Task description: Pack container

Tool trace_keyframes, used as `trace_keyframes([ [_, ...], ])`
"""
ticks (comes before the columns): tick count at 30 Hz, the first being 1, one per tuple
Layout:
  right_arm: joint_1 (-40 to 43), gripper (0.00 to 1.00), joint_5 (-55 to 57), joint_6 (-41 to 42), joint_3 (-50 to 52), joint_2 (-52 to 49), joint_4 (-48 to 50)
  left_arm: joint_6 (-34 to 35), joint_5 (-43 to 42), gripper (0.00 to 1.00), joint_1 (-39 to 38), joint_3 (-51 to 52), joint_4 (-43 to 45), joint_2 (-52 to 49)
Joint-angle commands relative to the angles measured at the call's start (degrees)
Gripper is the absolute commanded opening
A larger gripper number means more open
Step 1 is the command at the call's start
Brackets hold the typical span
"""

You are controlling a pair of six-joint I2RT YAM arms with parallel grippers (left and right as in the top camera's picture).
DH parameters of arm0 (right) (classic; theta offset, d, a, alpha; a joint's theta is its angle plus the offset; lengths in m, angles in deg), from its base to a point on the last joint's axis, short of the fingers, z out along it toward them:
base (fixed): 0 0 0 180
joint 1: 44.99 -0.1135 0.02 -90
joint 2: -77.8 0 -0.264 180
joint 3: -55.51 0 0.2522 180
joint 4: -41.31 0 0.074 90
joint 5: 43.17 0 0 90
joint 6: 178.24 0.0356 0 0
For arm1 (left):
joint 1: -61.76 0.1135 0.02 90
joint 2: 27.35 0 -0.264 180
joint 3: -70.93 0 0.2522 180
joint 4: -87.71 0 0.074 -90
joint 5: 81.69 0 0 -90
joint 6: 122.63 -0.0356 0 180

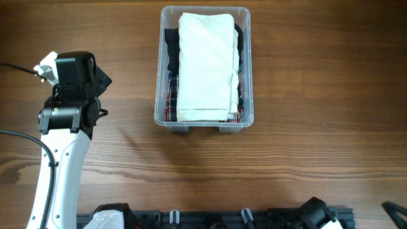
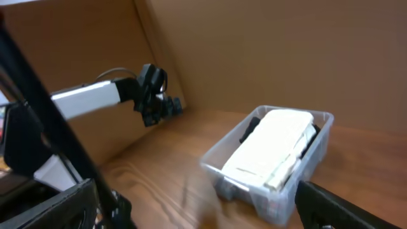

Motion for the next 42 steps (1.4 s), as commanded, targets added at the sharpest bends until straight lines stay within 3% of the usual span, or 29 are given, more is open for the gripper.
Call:
trace_keyframes([
  [1, 0.0, 1.0, 0.0, 0.2, 0.5, 1.9, -5.7, -0.3, 0.9, 1.0, 0.2, 0.1, 0.1, -0.3],
  [5, 0.0, 1.0, -1.0, 10.8, 0.9, 1.8, -15.1, -0.3, 0.9, 1.0, 0.2, 0.1, 0.1, -0.3],
  [13, 0.0, 1.0, 7.4, 10.1, 5.9, 1.9, -12.5, -0.3, 0.9, 1.0, 0.2, 0.1, 0.1, -0.3],
  [18, 4.0, 1.0, 9.3, -2.6, 16.0, 4.5, 5.6, -0.3, 0.9, 1.0, 0.2, 0.1, 0.1, -0.3],
  [31, 10.2, 1.0, 9.1, -22.2, 53.0, 15.1, 50.0, -0.3, 0.9, 1.0, 0.2, 0.1, 0.1, -0.3],
  [38, 13.3, 1.0, 6.1, -22.7, 71.5, 15.1, 76.1, -0.3, 0.9, 1.0, 0.2, 0.1, 0.1, -0.3],
  [42, 14.5, 1.0, 6.1, -22.7, 77.0, 15.1, 83.1, -0.3, 1.0, 1.0, 0.2, 0.1, 0.1, -0.3],
])
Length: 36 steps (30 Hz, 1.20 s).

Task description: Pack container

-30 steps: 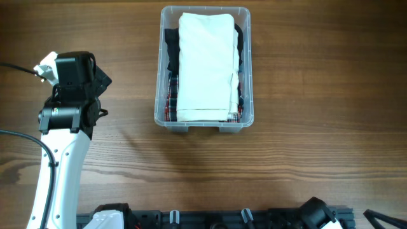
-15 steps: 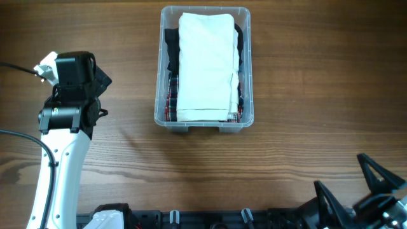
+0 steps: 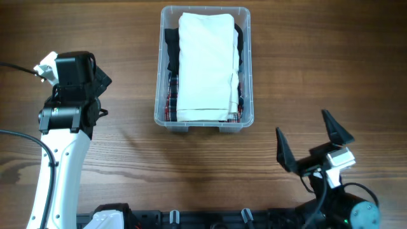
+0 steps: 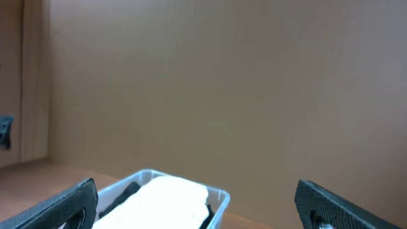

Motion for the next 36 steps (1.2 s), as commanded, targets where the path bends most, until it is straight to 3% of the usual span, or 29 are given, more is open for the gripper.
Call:
trace_keyframes([
  [1, 2.0, 1.0, -1.3, -0.8, 4.3, 0.9, 4.6, -0.3, 1.0, 1.0, 0.2, 0.1, 0.1, -0.2],
  [15, 12.6, 1.0, -7.5, -0.7, 15.4, 0.9, 13.4, -0.3, 1.0, 1.0, 0.2, 0.1, 0.1, -0.2],
  [22, 17.5, 1.0, -8.0, -7.5, 15.4, 0.9, 9.0, -0.3, 1.0, 1.0, 0.2, 0.1, 0.1, -0.2],
  [31, 20.8, 1.0, -3.1, 0.9, 15.4, 0.9, -3.7, -0.3, 1.0, 1.0, 0.2, 0.1, 0.1, -0.2],
  [36, 20.8, 1.0, -0.7, 4.8, 15.4, 0.9, -4.5, -0.3, 1.0, 1.0, 0.2, 0.1, 0.1, -0.2],
])
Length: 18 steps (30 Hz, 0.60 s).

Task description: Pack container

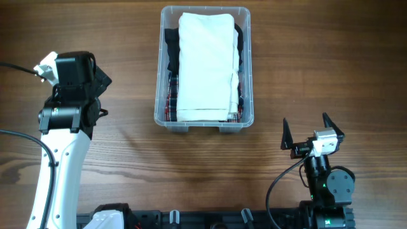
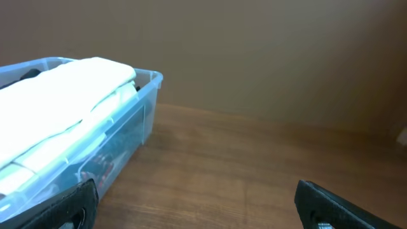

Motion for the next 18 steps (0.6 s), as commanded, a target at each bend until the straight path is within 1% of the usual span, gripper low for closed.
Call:
trace_keyframes([
  [1, 0.3, 1.0, 4.4, 5.9, 0.1, 0.7, 0.4, -0.3, 0.9, 1.0, 0.2, 0.1, 0.1, -0.2],
  [2, 0.3, 1.0, 5.9, 7.0, 0.1, 0.7, 0.7, -0.3, 0.9, 1.0, 0.2, 0.1, 0.1, -0.2],
  [18, 0.3, 1.0, 6.0, 6.5, 0.1, 0.7, 0.7, -0.3, 0.9, 1.0, 0.2, 0.1, 0.1, -0.2],
])
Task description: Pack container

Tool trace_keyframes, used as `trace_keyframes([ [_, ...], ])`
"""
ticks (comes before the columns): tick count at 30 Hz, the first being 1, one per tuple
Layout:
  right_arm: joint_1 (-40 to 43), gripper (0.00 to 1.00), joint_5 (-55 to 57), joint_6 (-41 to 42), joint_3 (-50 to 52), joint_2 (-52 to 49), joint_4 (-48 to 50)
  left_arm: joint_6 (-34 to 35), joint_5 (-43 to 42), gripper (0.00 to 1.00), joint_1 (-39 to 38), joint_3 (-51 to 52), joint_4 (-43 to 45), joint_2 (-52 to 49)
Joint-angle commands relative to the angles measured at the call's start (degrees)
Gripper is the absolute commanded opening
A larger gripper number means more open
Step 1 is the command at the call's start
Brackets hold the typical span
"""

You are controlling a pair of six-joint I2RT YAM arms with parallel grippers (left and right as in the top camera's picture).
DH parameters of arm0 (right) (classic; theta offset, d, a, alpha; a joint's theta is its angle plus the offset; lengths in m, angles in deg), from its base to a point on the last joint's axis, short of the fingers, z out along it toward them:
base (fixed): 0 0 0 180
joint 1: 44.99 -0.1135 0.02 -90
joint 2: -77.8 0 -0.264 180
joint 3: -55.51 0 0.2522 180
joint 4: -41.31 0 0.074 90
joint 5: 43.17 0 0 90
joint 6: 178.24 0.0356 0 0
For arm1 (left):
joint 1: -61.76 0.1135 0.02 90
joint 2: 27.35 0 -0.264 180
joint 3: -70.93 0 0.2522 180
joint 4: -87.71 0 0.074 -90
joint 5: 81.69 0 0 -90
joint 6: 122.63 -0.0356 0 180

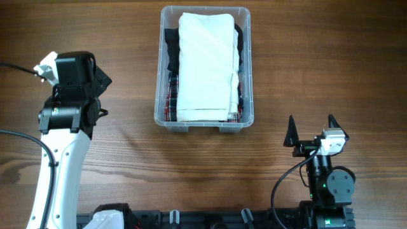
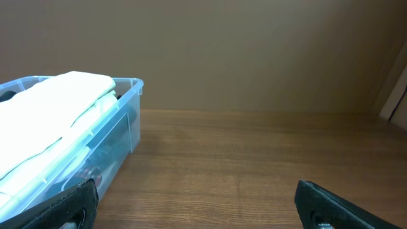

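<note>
A clear plastic container (image 1: 158, 70) stands at the back middle of the table. In it a folded white cloth (image 1: 205, 63) lies on top of dark and plaid clothes. In the right wrist view the container (image 2: 127, 124) and the white cloth (image 2: 57, 105) lie to the left. My right gripper (image 1: 311, 127) is near the front right of the table, open, jaws wide apart, nothing between its fingers (image 2: 79, 197). It points toward the back, to the right of the container. My left gripper (image 1: 95, 95) hangs at the far left, its jaws hidden under the wrist.
The left arm's white link (image 1: 57, 172) runs from the front edge up the left side. A black rail (image 1: 210, 219) lies along the front edge. Brown cardboard walls (image 2: 254, 51) close off the back. Bare wood (image 2: 254, 165) lies ahead of the right gripper.
My right gripper has shifted slightly to the right and squared up toward the back. In its wrist view the container sits further left. The left arm and the container have not moved.
At first my right arm was at the bottom edge, its camera looking across at the left arm and the container. Then its open gripper stood at the front right, aimed high at the wall. Later it looked level across the table, where it still is, open.
</note>
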Motion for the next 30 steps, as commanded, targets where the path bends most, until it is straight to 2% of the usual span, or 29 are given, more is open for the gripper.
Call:
trace_keyframes([
  [1, 0.3, 1.0, 1.4, 1.1, 0.1, 0.7, 0.4, -0.3, 0.9, 1.0, 0.2, 0.1, 0.1, -0.2],
  [13, 0.3, 1.0, 1.4, 1.1, 0.1, 0.7, 0.4, -0.3, 0.9, 1.0, 0.2, 0.4, -0.1, -0.1],
  [16, 0.3, 1.0, 1.4, 1.1, 0.1, 0.7, 0.4, -0.3, 0.9, 1.0, 0.1, 0.9, -0.2, 4.0],
  [20, 0.3, 1.0, 1.4, 1.1, 0.1, 0.7, 0.4, -0.3, 0.9, 1.0, 0.1, 5.6, -0.2, 16.2],
  [25, 0.3, 1.0, 1.4, 1.1, 0.1, 0.7, 0.4, -0.3, 1.0, 1.0, 0.1, 15.6, -1.0, 38.9],
  [30, 0.3, 1.0, 1.4, 1.1, 0.1, 0.7, 0.4, -0.2, -0.7, 1.0, 0.1, 22.9, -11.3, 57.6],
])
